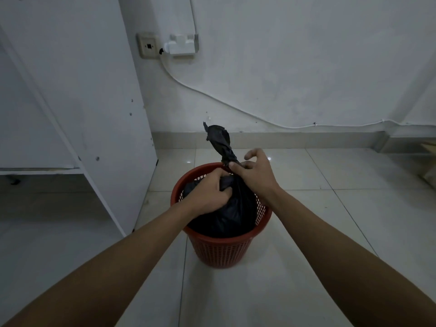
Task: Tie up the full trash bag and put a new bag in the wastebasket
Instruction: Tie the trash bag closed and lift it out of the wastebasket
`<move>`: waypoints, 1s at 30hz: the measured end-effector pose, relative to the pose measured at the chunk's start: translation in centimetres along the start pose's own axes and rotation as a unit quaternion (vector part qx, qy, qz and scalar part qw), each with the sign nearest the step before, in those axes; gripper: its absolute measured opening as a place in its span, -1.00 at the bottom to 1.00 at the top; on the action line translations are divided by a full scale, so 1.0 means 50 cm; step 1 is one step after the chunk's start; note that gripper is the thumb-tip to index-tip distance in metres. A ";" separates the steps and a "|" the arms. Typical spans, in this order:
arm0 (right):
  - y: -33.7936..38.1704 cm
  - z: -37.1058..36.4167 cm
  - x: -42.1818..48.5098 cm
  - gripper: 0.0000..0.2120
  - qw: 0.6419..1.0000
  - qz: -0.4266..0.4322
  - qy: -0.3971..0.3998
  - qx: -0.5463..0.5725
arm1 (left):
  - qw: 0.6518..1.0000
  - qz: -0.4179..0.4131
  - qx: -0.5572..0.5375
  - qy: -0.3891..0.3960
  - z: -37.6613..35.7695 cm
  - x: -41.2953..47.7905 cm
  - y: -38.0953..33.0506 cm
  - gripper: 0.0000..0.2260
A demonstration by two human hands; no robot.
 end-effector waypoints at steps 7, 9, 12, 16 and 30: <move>0.002 -0.006 0.004 -0.87 0.982 0.045 -0.048 -0.176 | 0.991 -0.106 -0.007 -0.082 0.017 -0.026 -0.015 -0.74; 0.010 -0.024 -0.001 -0.79 0.976 0.064 0.044 -0.204 | 0.987 -0.103 -0.009 -0.125 0.028 -0.028 -0.011 -0.77; 0.015 -0.040 -0.013 -0.68 0.956 0.056 0.188 -0.219 | 0.979 -0.103 0.048 -0.166 0.047 -0.029 -0.004 -0.79; 0.018 -0.041 -0.016 -0.77 0.925 0.044 0.248 -0.285 | 0.976 -0.097 0.099 -0.169 0.050 -0.030 0.009 -0.85; -0.018 -0.048 -0.037 -0.75 0.941 -0.185 0.236 0.155 | 0.986 -0.139 0.075 -0.055 0.045 -0.024 0.000 -0.59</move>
Point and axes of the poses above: each hand's wrist, its own x-axis towards the middle knuckle, its own z-axis out of the back of the hand, y = z × x, the point moved 6 cm from there along x, towards the middle knuckle, and after that the axes turned 2 degrees about -x, right-handed, at the moved point
